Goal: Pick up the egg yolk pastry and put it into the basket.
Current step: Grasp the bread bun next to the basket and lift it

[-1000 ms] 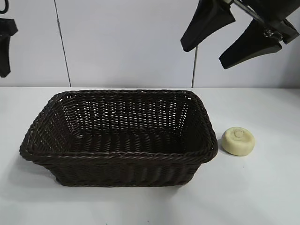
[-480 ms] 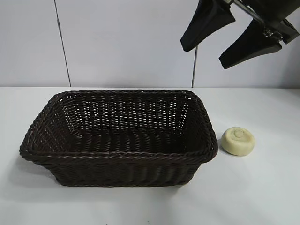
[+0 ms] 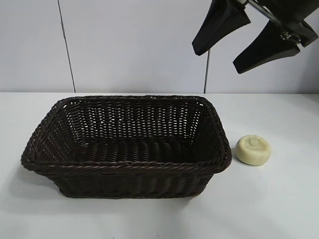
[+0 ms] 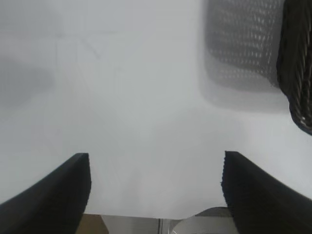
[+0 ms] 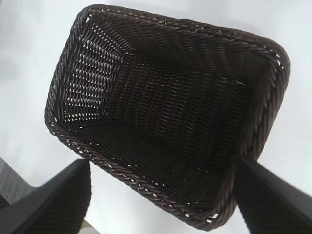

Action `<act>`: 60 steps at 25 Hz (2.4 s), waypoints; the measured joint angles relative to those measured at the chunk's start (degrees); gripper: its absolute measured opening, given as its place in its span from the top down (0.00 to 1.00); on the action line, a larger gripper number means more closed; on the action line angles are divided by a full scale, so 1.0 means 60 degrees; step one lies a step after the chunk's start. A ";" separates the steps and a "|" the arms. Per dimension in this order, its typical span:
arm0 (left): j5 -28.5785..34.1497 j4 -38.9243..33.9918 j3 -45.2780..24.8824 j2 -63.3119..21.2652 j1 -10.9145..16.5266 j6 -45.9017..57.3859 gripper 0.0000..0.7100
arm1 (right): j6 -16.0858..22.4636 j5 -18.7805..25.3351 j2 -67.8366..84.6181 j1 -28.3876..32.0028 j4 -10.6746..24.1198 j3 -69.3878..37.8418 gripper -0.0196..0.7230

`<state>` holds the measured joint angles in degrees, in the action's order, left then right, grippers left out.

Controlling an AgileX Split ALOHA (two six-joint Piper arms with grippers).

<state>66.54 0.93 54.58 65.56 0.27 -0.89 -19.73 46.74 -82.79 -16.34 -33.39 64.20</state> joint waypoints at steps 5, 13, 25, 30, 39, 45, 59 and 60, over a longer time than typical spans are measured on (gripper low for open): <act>-0.0281 0.0000 -0.1399 -0.2137 0.0000 0.0000 0.24 | 0.0000 0.0007 0.0000 0.0000 0.0000 0.0000 0.19; -0.0406 0.0000 -0.3017 -0.4845 0.0000 0.0000 0.24 | 0.0000 0.0019 0.0000 0.0000 0.0000 0.0000 0.19; -0.0538 0.0029 -0.4466 -0.6670 0.0000 0.0000 0.24 | 0.0000 0.0094 0.0000 0.0000 0.0000 0.0000 0.19; -0.0539 0.0029 -0.4466 -0.6670 0.0000 0.0000 0.24 | 0.0000 0.0164 0.0000 0.0000 0.0000 0.0000 0.19; -0.0507 0.0029 -0.4466 -0.9117 0.0000 0.0000 0.24 | 0.0047 0.0219 0.0000 0.0000 0.0000 0.0000 0.19; -0.0370 0.0029 -0.4466 -1.1038 0.0000 0.0000 0.24 | 0.0359 0.0226 0.0000 0.0000 0.0000 0.0000 0.19; -0.0334 0.0011 -0.4466 -1.1047 0.0000 0.0000 0.24 | 0.1602 0.0818 -0.0009 0.1336 0.1609 0.0306 0.19; -0.0334 0.0011 -0.4466 -1.1047 0.0000 0.0000 0.24 | 0.1591 0.0840 -0.0009 0.1601 0.1654 0.0305 0.19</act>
<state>64.53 0.99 27.78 -0.71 0.27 -0.89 -10.18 51.78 -82.85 -6.74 -23.47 66.03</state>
